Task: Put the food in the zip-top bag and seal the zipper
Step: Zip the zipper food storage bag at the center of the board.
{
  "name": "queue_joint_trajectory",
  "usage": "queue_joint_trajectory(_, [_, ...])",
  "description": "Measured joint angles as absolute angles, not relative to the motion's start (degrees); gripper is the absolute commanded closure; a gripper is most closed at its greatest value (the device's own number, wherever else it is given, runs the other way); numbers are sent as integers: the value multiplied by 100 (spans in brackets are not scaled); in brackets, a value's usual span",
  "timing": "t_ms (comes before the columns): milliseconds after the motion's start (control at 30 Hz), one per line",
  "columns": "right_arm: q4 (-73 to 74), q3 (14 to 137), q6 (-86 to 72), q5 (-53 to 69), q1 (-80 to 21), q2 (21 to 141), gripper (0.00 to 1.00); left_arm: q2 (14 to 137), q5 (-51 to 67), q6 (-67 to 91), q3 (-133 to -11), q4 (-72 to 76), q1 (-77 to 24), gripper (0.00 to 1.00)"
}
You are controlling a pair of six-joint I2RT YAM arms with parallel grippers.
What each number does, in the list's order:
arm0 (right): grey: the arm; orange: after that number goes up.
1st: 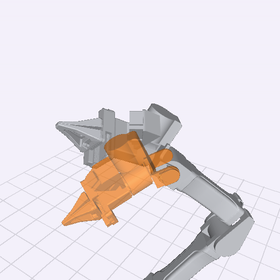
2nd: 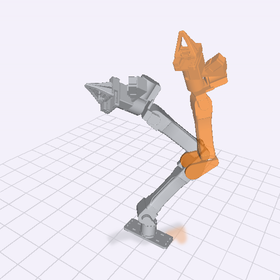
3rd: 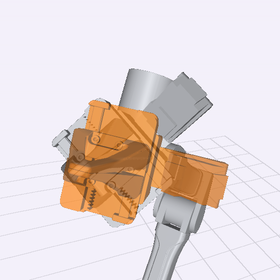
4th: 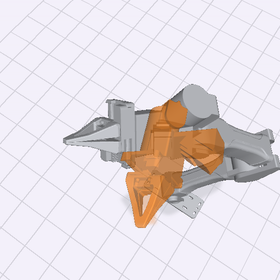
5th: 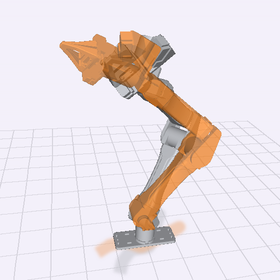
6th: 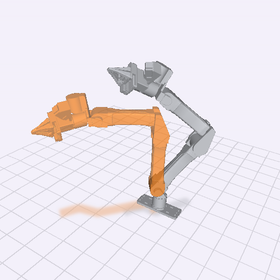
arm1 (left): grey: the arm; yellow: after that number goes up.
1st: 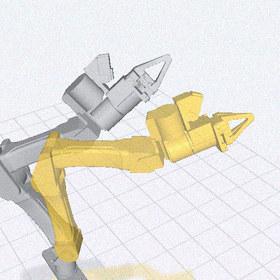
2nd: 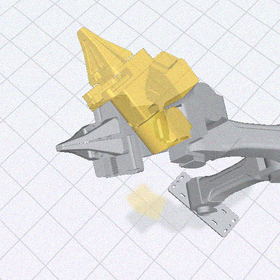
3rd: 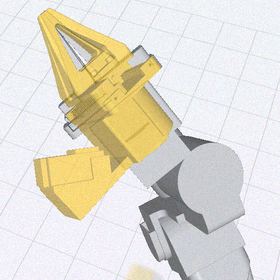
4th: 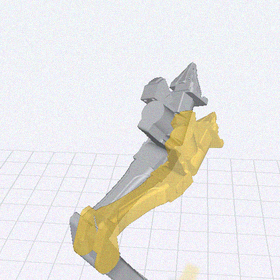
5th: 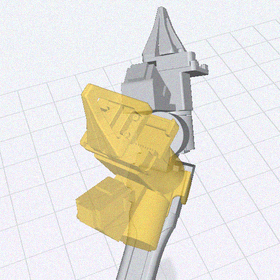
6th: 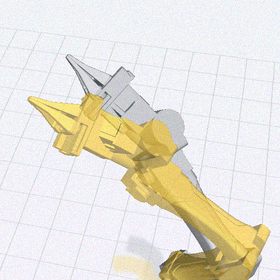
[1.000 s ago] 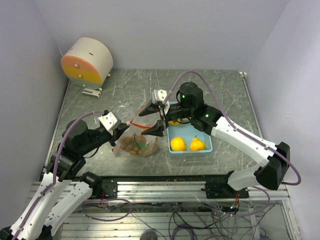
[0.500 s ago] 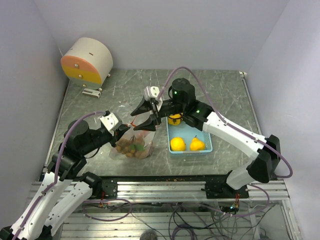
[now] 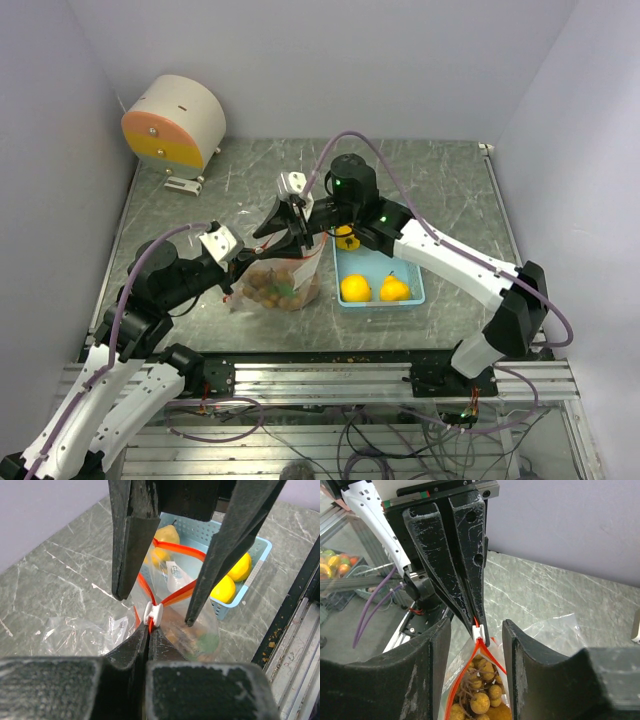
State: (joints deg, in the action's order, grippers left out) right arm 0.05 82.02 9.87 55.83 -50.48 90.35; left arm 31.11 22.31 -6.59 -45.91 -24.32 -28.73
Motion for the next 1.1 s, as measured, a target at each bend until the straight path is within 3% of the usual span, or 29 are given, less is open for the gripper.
queue_joint_trajectory(433, [121, 8294, 989, 5612, -5063, 9264, 71, 3068, 2231, -659, -4591, -2434, -2873, 93])
queue_joint_trajectory(567, [161, 8294, 989, 5594, -5063, 9288, 88, 3068, 2228, -659, -4591, -2462, -2873, 93])
queue_joint_trajectory(733, [281, 8337, 978, 5581, -5065, 9306, 100, 3048, 2200, -659, -4591, -2512, -2871, 93])
queue_joint_trajectory(1100, [574, 8364, 1181, 5201, -5116, 9292, 100, 2971, 2053, -582, -4591, -2620, -2871, 93])
